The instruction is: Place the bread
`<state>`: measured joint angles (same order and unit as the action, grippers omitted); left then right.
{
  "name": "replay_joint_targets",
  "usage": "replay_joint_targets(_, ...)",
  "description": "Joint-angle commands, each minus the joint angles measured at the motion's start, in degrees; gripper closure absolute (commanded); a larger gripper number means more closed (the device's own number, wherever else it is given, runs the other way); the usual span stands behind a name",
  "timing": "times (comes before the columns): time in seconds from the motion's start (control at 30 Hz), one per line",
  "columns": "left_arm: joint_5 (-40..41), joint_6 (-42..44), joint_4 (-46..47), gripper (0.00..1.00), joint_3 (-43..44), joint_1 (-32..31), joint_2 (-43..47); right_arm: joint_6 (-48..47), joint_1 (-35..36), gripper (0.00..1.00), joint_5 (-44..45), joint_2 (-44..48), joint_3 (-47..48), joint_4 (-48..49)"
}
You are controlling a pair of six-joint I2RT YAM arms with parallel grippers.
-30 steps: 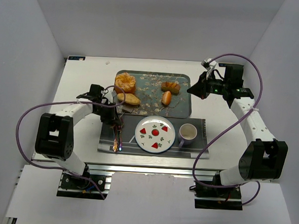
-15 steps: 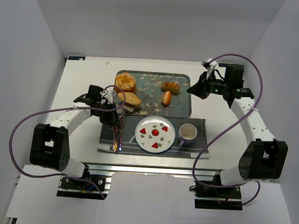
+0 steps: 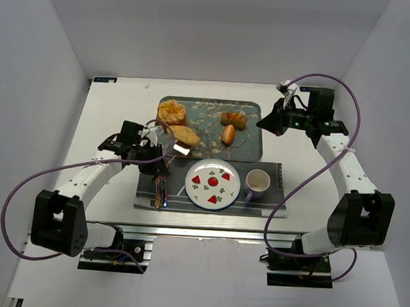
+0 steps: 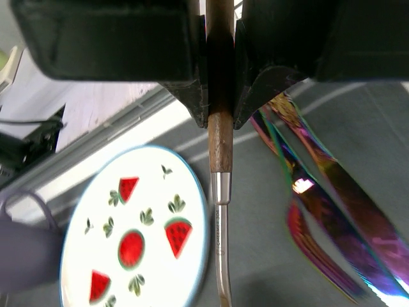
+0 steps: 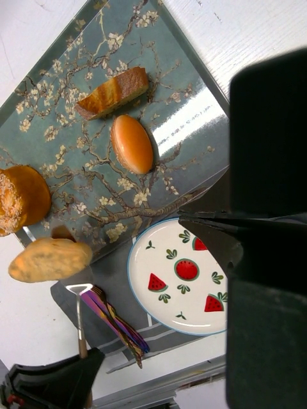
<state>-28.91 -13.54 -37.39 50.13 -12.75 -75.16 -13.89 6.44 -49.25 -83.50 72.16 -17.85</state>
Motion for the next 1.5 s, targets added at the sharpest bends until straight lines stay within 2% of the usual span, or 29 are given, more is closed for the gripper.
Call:
replay_joint_targets(0.0, -1.59, -0.87, 1.0, 1.0, -1.87, -2.8, 3.78, 0.0, -0.2, 1.0, -0.05, 0.45, 1.05, 1.41)
replay_joint_targets(0.2, 0.69, -5.44, 2.49, 1.0, -6.0, -9.12, 8.44, -0.17, -0.81, 1.0, 0.56, -0.08, 1.93, 1.32)
replay_joint_targets(0.33, 4.37, -9.12, 2.76, 1.0, -6.36, -15.88, 10.03, -0.09, -1.34, 1.0, 0.56, -0.17, 2.63, 1.24)
replay_joint_targets(0.6, 22.82, -12.91, -8.83, 1.0, 1.28, -32.13, 4.15, 0.35, -2.04, 1.0, 0.04, -0.08, 2.63, 1.59)
replay_joint_targets(0.67, 26.25, -14.84, -12.61, 1.0, 3.39, -35.13, 1.61, 0.62, -2.22, 1.0, -0.05, 0.01, 2.55, 1.76)
replay_joint_targets(0.77, 31.45, -17.48, -15.17, 1.0, 4.63, -36.29, 0.97, 1.06, -2.57, 1.0, -0.23, 0.18, 2.46, 2.02)
replay_joint_targets(1.13, 46.12, -24.51, -24.38, 1.0, 9.2, -36.38, 4.84, 1.41, -3.62, 1.0, -1.37, 0.19, 1.93, 2.46)
replay_joint_targets(1.23, 50.35, -27.06, -25.89, 1.0, 9.55, -34.63, 7.9, 1.41, -3.62, 1.0, -1.55, 0.18, 1.93, 2.47)
replay_joint_targets(1.33, 47.81, -26.02, -21.87, 1.0, 7.27, -26.12, 10.81, 1.32, -3.62, 1.0, -1.81, 0.01, 1.93, 2.38)
replay_joint_targets(1.37, 44.5, -24.88, -19.76, 1.0, 5.87, -19.83, 12.56, 1.23, -3.62, 1.0, -1.9, -0.08, 1.84, 2.38)
replay_joint_targets(1.43, 41.58, -21.63, -14.05, 1.0, 1.48, -13.91, 13.45, 1.23, -3.62, 1.0, -1.99, -0.34, 2.02, 2.38)
replay_joint_targets(1.47, 39.91, -20.31, -11.85, 1.0, 0.33, -8.48, 13.46, 1.06, -3.62, 1.0, -1.9, -0.26, 2.11, 2.12)
